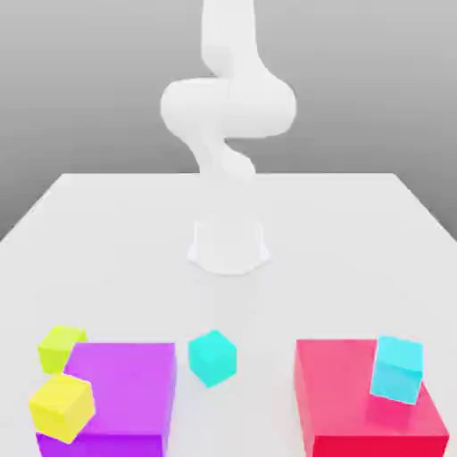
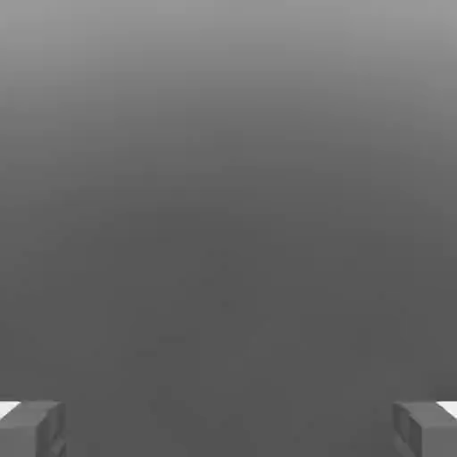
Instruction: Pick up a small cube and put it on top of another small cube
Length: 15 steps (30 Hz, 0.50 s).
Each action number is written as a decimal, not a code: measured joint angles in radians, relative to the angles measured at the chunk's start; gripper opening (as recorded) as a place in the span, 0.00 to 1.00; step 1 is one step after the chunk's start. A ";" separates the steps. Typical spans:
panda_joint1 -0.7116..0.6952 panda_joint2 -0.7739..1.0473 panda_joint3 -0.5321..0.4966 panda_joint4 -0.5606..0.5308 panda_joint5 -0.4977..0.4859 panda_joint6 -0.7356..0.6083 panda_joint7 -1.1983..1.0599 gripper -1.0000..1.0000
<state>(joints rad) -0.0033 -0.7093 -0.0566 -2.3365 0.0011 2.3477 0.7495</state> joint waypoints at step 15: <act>-0.056 0.546 -0.333 -0.220 0.084 0.288 -0.361 0.50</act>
<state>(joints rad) -0.0597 -0.1632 -0.3898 -2.5566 0.0851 2.6354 0.3889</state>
